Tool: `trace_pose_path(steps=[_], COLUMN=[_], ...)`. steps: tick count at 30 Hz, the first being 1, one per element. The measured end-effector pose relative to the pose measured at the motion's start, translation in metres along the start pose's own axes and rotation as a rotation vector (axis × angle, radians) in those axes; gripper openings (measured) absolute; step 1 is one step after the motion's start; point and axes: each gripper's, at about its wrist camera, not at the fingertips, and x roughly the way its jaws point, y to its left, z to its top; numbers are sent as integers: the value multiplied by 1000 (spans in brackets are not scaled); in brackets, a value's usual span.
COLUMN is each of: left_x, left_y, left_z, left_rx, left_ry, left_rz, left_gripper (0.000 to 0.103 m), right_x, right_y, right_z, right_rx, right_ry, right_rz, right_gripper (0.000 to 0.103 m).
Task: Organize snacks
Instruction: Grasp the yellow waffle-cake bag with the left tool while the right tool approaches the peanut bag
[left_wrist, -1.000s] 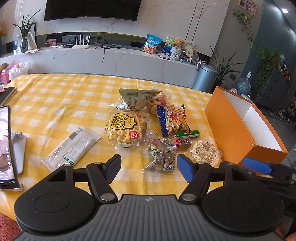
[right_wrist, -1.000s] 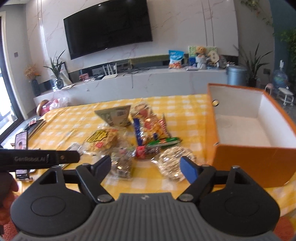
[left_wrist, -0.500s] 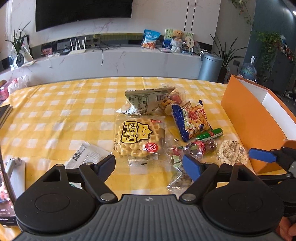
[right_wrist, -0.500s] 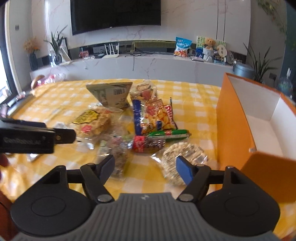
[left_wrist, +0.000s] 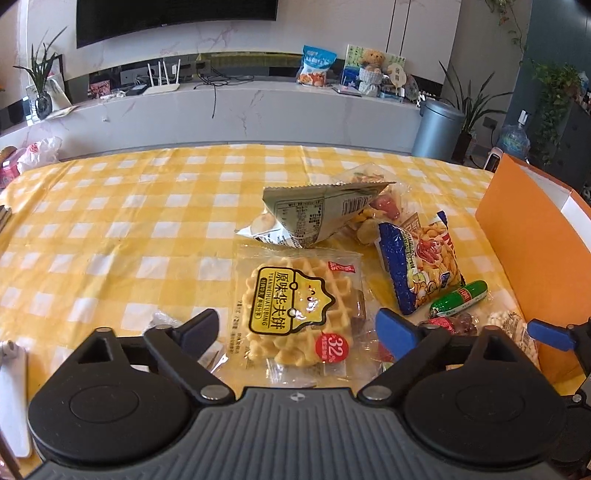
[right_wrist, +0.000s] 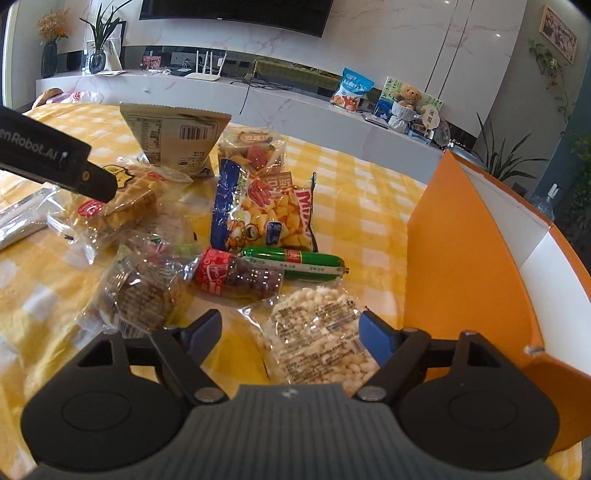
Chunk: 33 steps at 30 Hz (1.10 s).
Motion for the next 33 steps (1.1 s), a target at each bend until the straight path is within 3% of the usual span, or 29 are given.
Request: trace_pose_path(steps=[7,18,21,23,26,33], left_x=[21,36,33,31,26,7], left_y=[1,-1,2,4,6,9], left_z=[-1,0,1,1,-1,-8], left_rx=[13,9,3,-1,-7,-28], left_ry=[20,68,64,62,55,31], left_rz=[7,22,14,13,23,45], left_gripper=[103,103,93,90,88,86], right_x=[19,24,23,20,12,-6], right_y=[-3,-1,-1,3,11,17], right_z=[2,-4,-5,-5,-5,-5], right_rx=[28,46,51,30,-15,-27], right_ry=[37,6,-2,-12,-40,-72], right_rz=[-5,-38,-45,-52,-71,-29], right_gripper=[84,88,84,73,46,0])
